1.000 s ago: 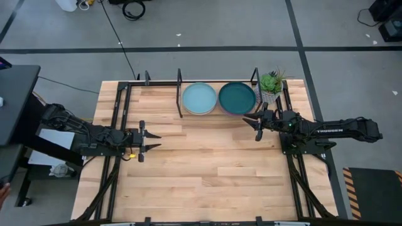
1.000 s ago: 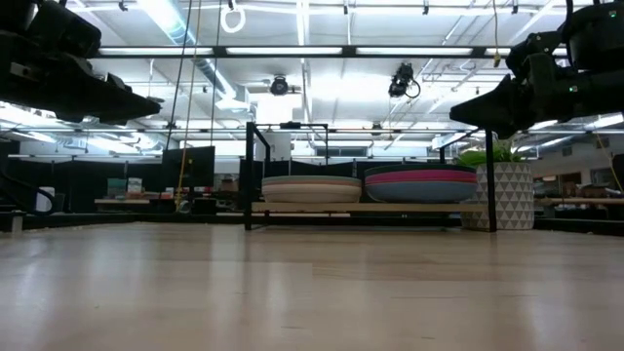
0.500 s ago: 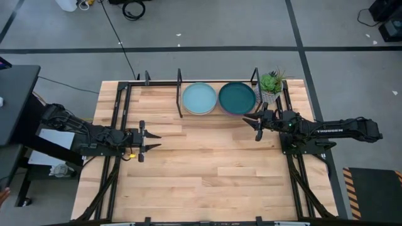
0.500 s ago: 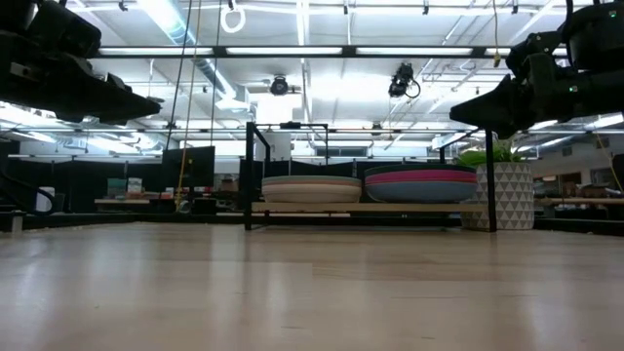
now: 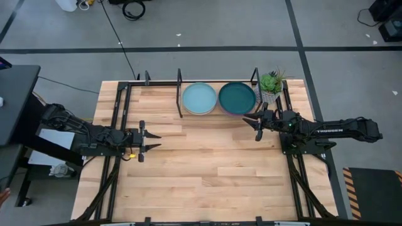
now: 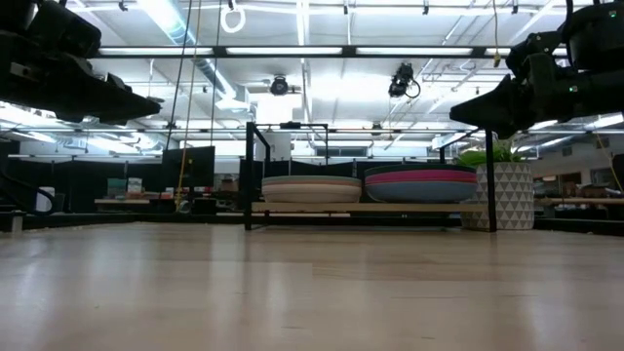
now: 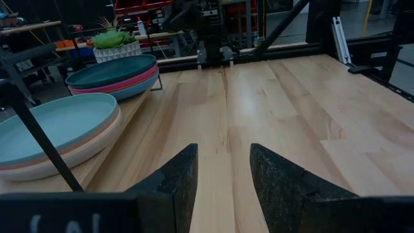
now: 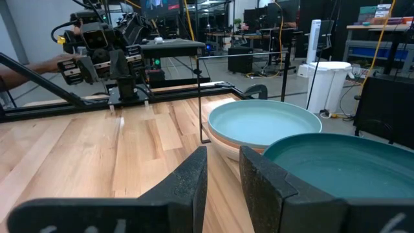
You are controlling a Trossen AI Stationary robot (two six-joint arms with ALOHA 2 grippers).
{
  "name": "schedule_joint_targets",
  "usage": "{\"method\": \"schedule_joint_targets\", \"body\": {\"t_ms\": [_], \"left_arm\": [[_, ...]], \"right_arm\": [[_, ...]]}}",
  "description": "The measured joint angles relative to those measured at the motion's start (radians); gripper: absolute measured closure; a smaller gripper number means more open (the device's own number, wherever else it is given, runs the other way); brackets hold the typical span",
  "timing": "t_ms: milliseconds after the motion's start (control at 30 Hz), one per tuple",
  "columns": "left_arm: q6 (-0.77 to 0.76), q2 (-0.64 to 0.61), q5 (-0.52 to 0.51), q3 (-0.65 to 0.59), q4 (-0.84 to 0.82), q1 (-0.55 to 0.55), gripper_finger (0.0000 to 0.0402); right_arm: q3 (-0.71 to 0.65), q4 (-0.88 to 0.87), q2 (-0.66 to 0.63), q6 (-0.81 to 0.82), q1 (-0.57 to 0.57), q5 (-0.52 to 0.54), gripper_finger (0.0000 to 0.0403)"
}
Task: Place and stack plates onto a shelf
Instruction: Return to Home Position
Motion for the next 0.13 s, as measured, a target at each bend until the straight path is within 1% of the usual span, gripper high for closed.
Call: {"method": "schedule_joint_targets", "body": {"t_ms": [133], "left_arm": [[0.000, 0.000, 0.000, 0.000, 0.000, 0.000, 0.0253]], "right_arm": [[0.000, 0.000, 0.000, 0.000, 0.000, 0.000, 0.0306]]}}
